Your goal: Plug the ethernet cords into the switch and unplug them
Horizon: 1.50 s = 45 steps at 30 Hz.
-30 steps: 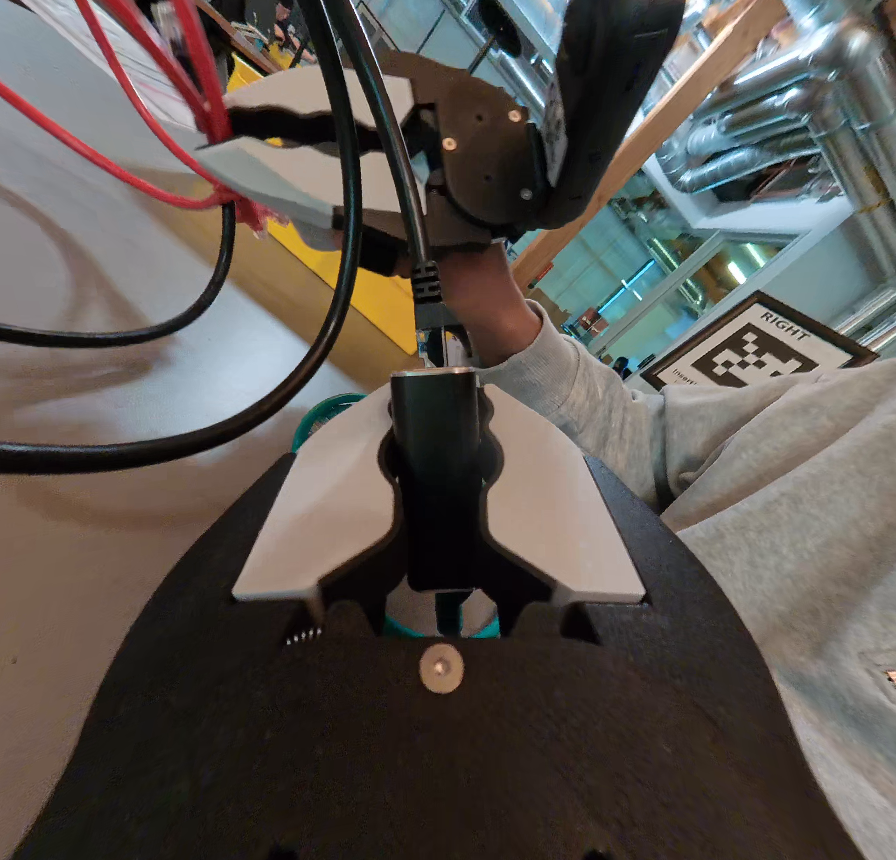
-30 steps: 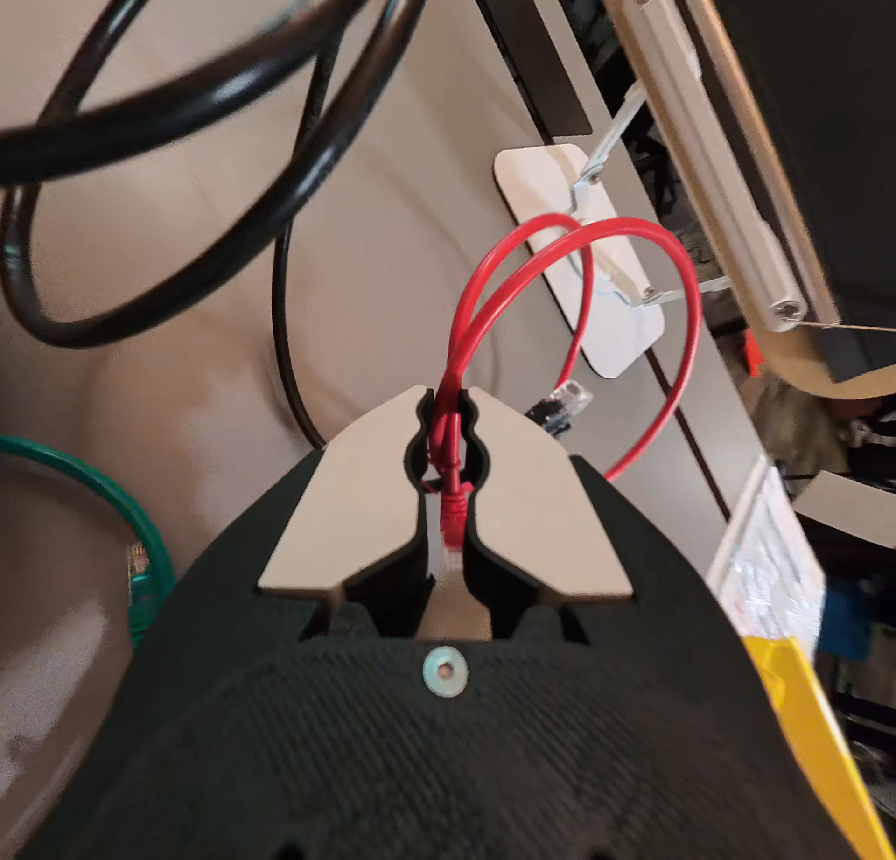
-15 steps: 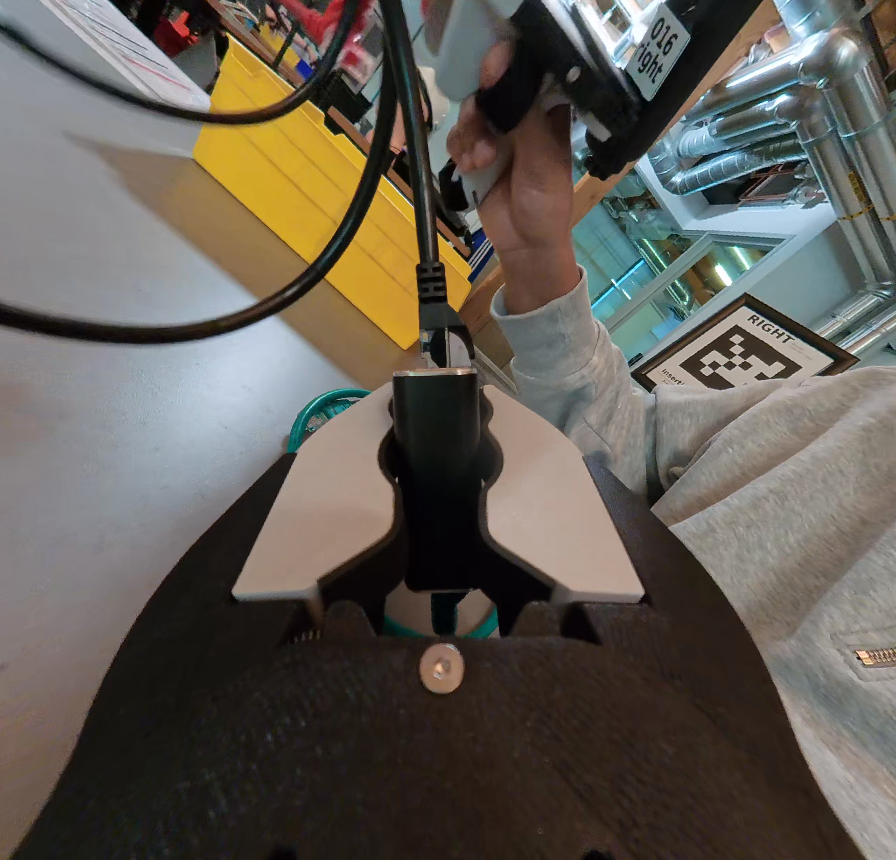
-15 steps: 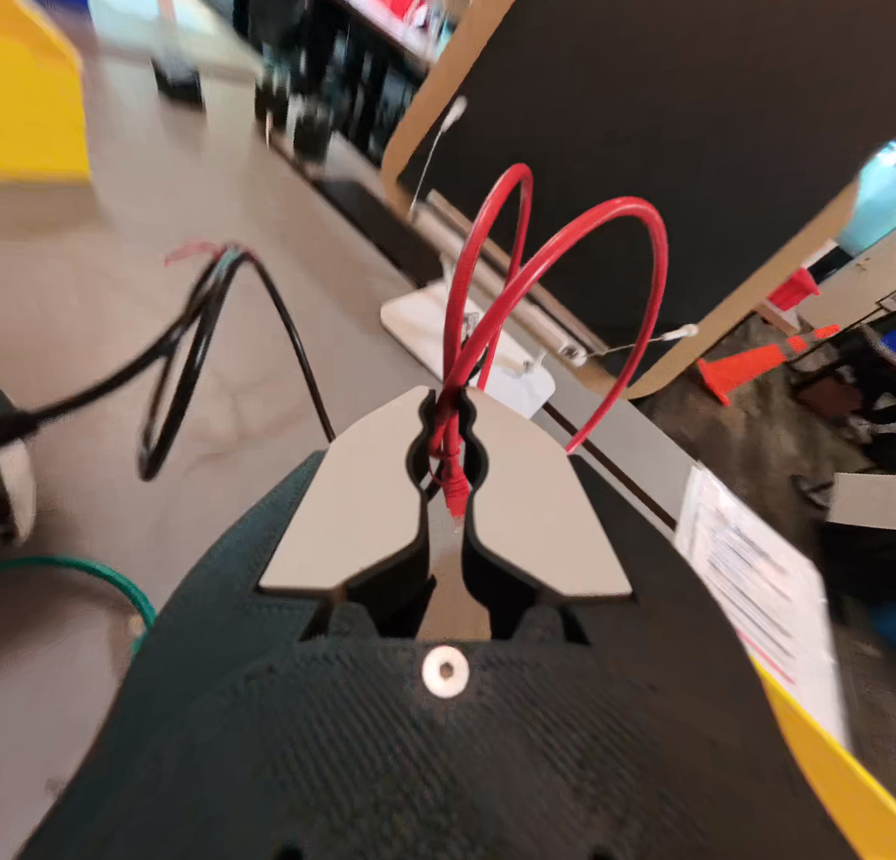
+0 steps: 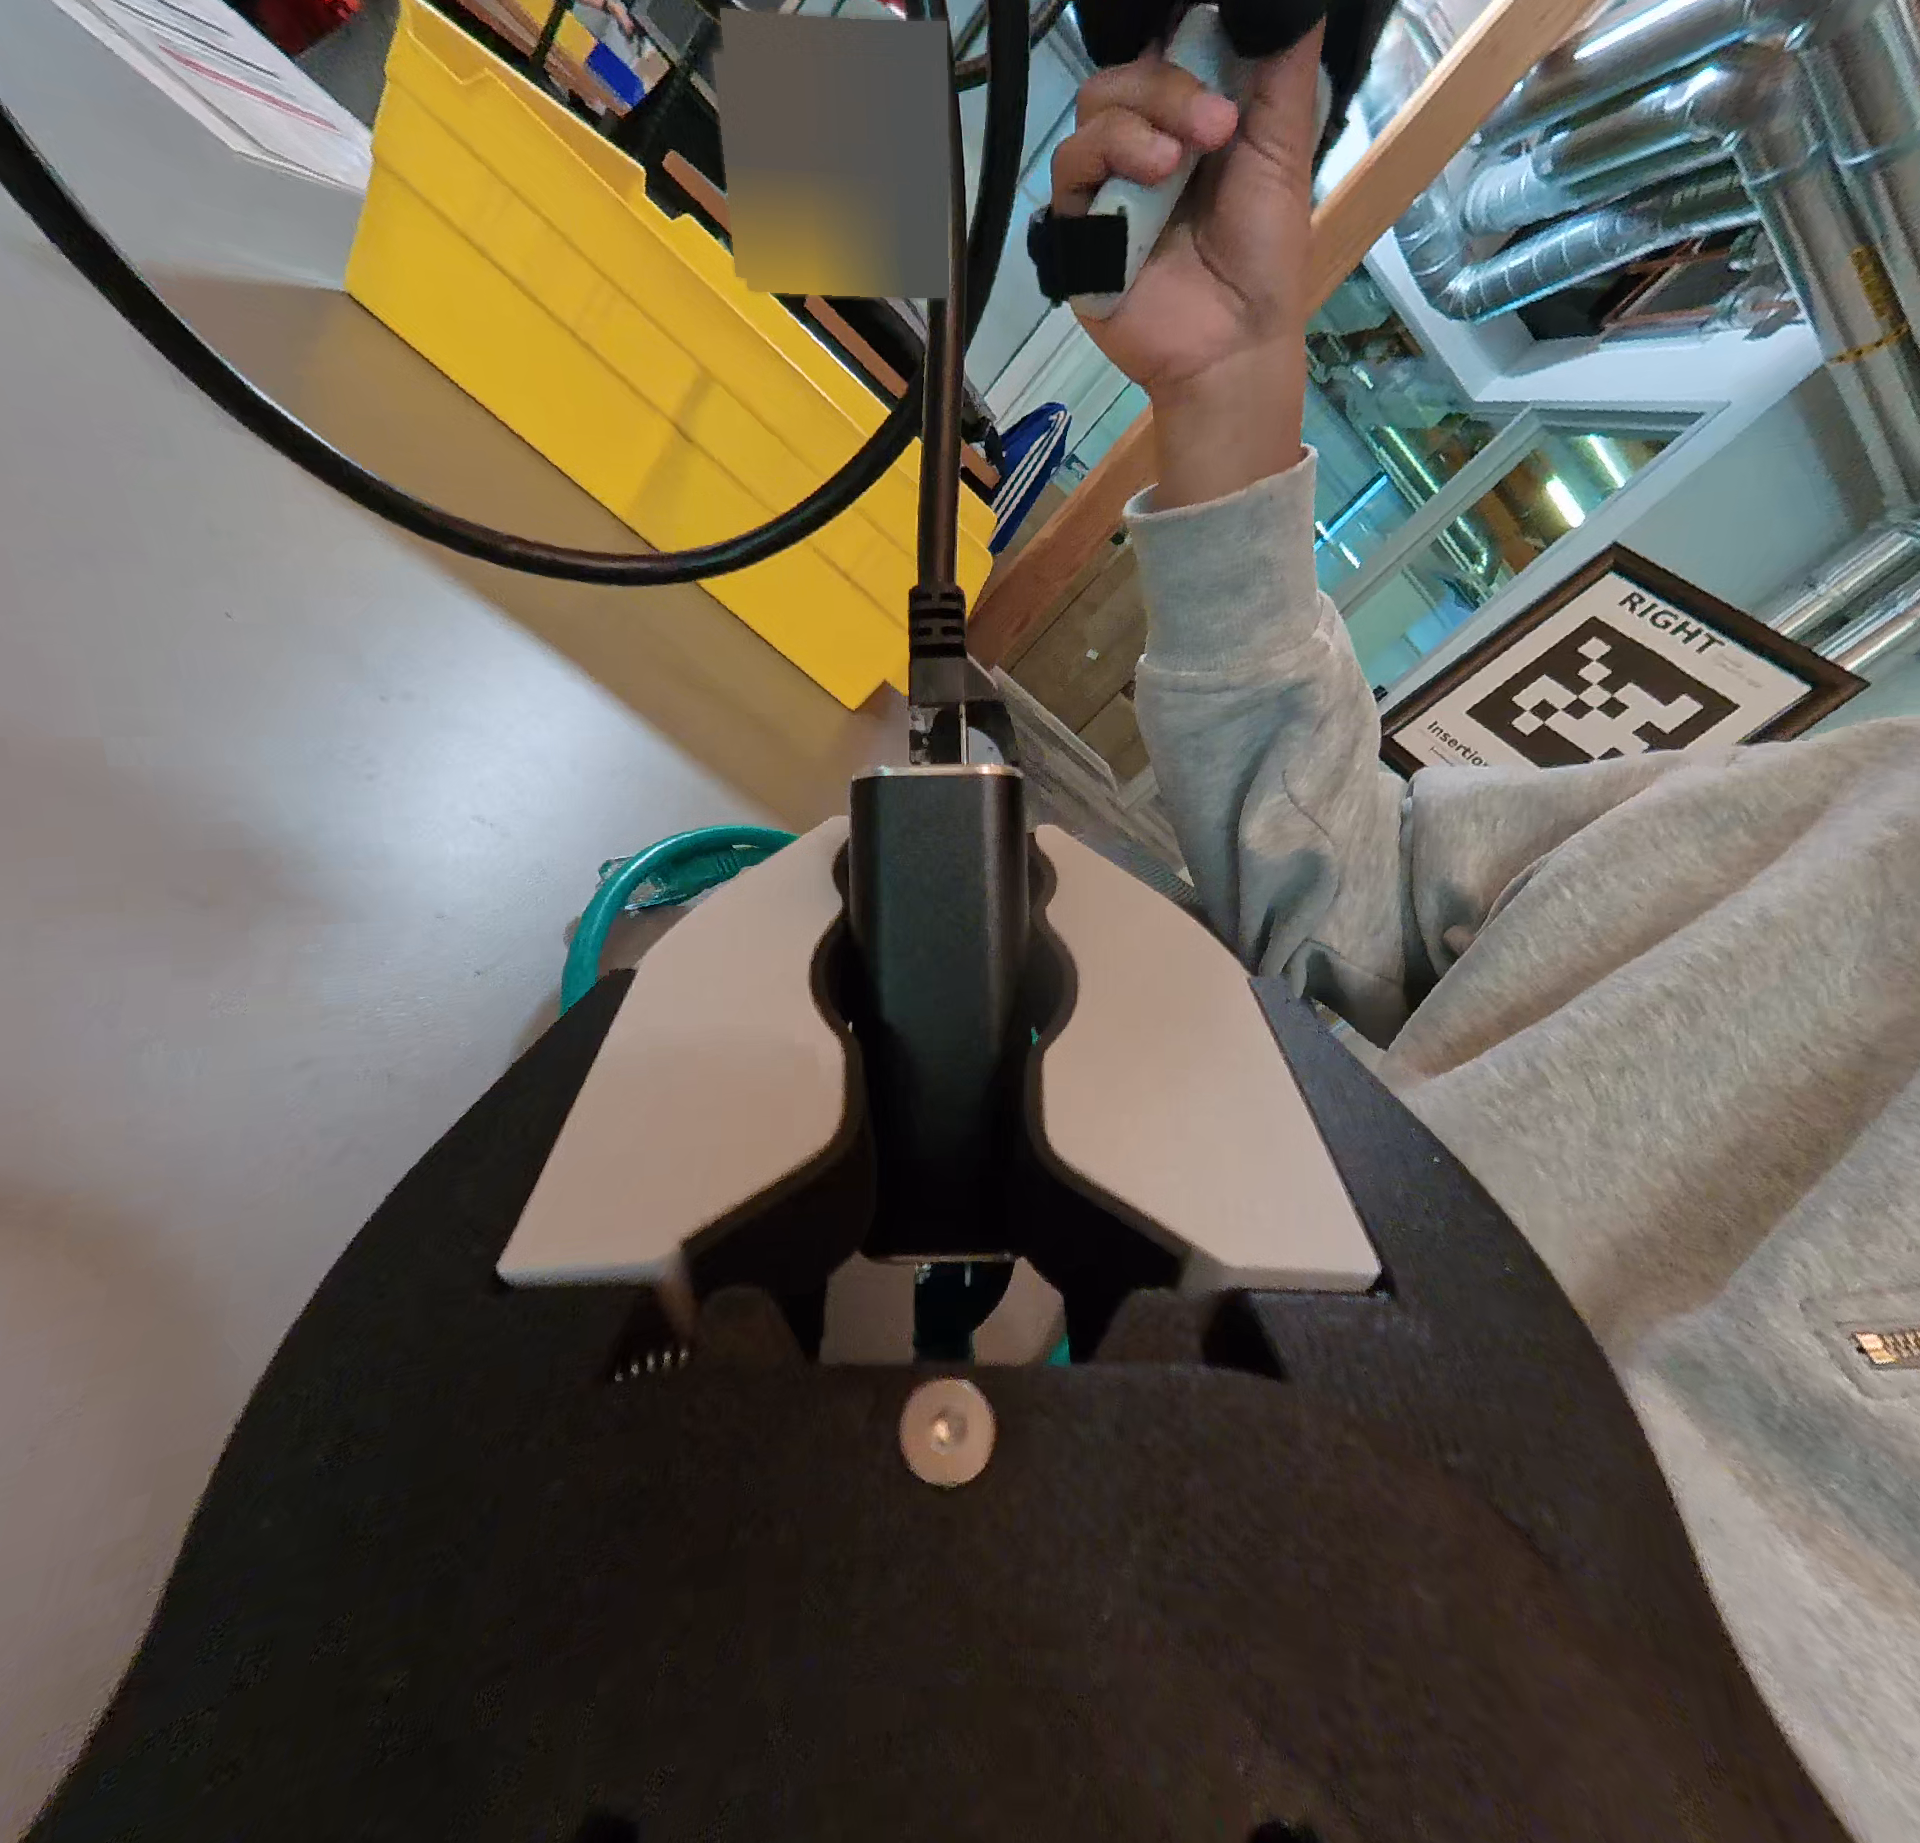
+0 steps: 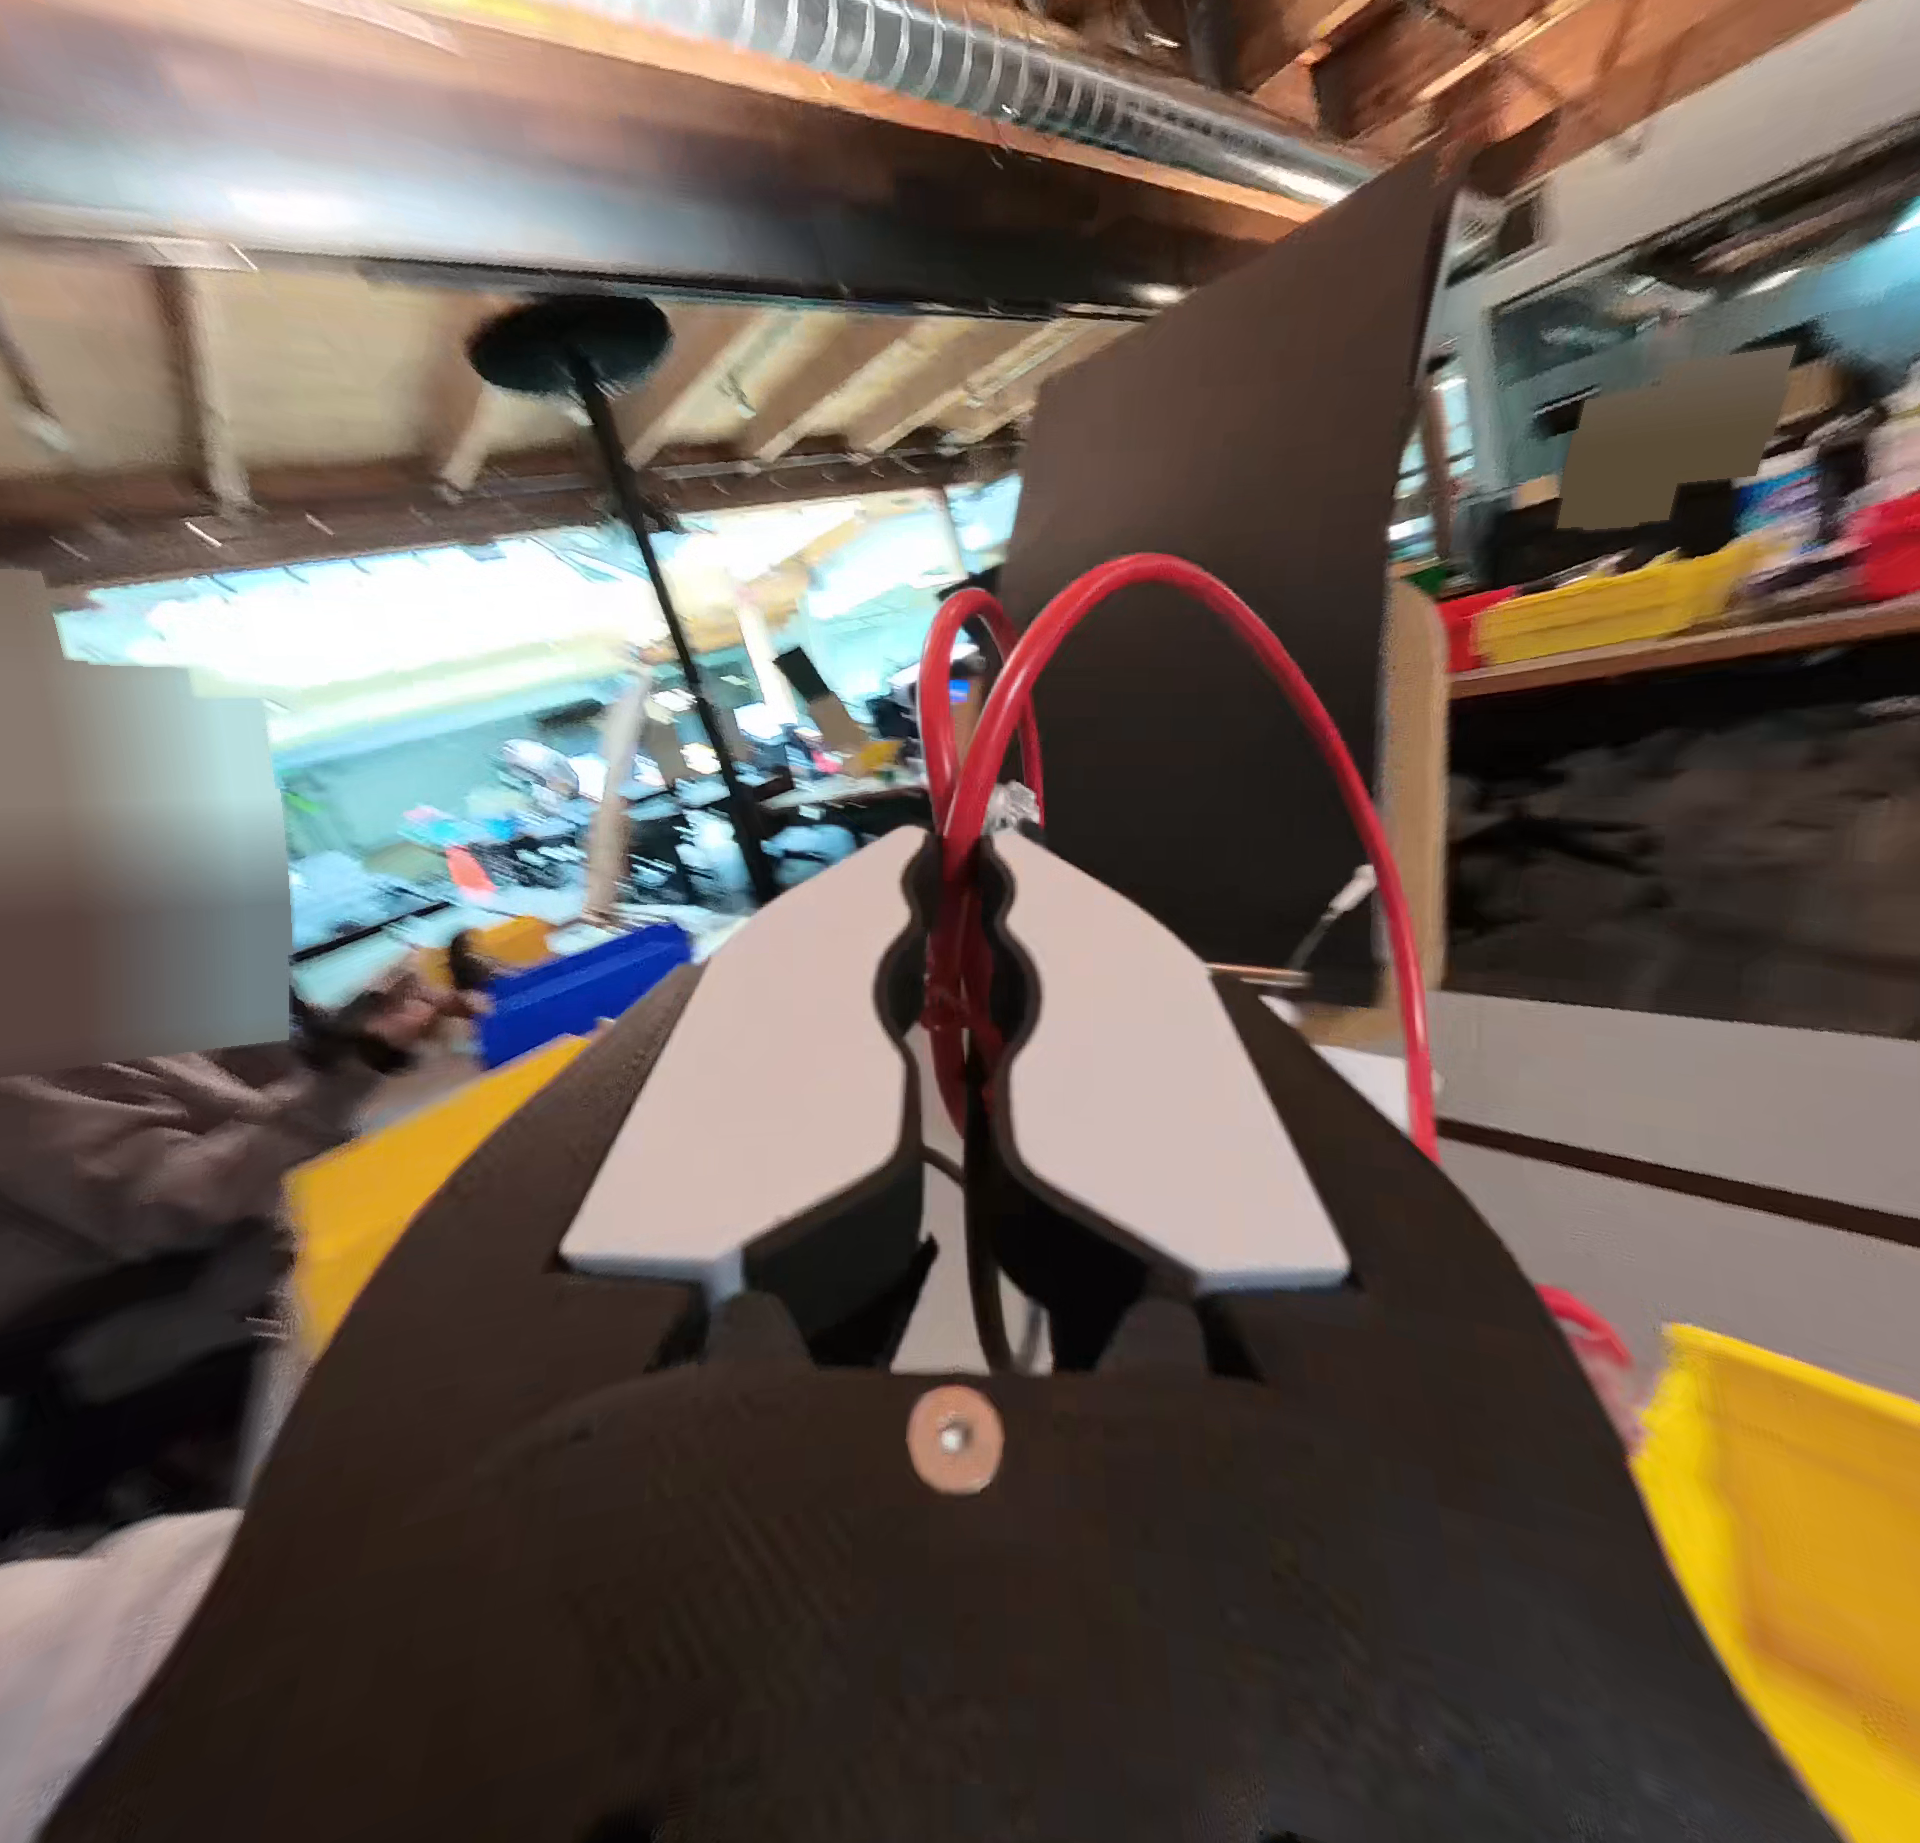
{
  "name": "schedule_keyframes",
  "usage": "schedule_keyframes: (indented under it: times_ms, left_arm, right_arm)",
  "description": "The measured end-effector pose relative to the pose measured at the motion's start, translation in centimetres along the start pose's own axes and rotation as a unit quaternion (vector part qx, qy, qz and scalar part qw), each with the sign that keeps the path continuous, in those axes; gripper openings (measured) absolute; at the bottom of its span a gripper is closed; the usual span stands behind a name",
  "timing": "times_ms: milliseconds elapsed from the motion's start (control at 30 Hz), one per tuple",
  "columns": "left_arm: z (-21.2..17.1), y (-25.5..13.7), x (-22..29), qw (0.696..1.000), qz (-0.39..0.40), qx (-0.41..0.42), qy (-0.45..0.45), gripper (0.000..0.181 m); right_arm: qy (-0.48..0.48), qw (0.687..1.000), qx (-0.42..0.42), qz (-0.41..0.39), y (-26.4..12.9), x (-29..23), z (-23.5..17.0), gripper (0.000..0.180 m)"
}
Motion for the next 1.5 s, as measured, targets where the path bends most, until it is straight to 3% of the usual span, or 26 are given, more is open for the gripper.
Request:
schedule_keyframes:
  times_ms: [167,433,567,833,967,1100,1333,1433,1500]
  left_arm:
    - [-0.1,0.1,0.0,1.0,-0.002,-0.006,0.0,0.025]
    - [0.4,-0.5,-0.3,0.999,-0.01,0.026,-0.025,0.025]
    - [0.5,-0.7,-0.6,0.999,-0.011,0.033,-0.039,0.025]
    - [0.7,-0.8,-0.7,0.998,-0.015,0.041,-0.046,0.025]
    - [0.7,-0.9,-0.7,0.998,-0.016,0.046,-0.05,0.025]
    - [0.7,-0.9,-0.7,0.998,-0.013,0.045,-0.049,0.025]
    - [0.7,-0.9,-0.8,0.998,-0.011,0.046,-0.051,0.025]
    - [0.7,-0.9,-0.8,0.997,-0.014,0.046,-0.053,0.025]
    - [0.7,-0.9,-0.8,0.997,-0.015,0.046,-0.053,0.025]
  right_arm:
    - [0.106,0.992,0.039,0.064,-0.3,0.0,0.3,0.006]
    - [0.016,0.999,0.033,0.0,-1.0,0.3,1.2,0.006]
    - [-0.02,0.996,0.033,-0.079,-3.5,1.1,2.7,0.006]
    - [-0.05,0.965,0.016,-0.258,-13.1,2.3,2.5,0.006]
    - [-0.097,0.928,-0.041,-0.357,-16.4,3.8,0.4,0.006]
    - [-0.175,0.887,-0.11,-0.413,-16.7,4.7,-2.4,0.006]
    - [-0.253,0.845,-0.277,-0.38,-14.1,4.9,-12.1,0.006]
    - [-0.245,0.83,-0.328,-0.378,-14.1,5.7,-14.0,0.03]
    - [-0.231,0.842,-0.313,-0.374,-14.1,5.8,-13.8,0.037]
Point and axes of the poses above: each gripper's, where its closed fingertips meet, y out along the fingers, z out of its top, x = y × z across the jaws, the point moved 3 cm from there along -y, back along the fingers, and after that the axes turned 1 degree about y, right-handed, at the moved point
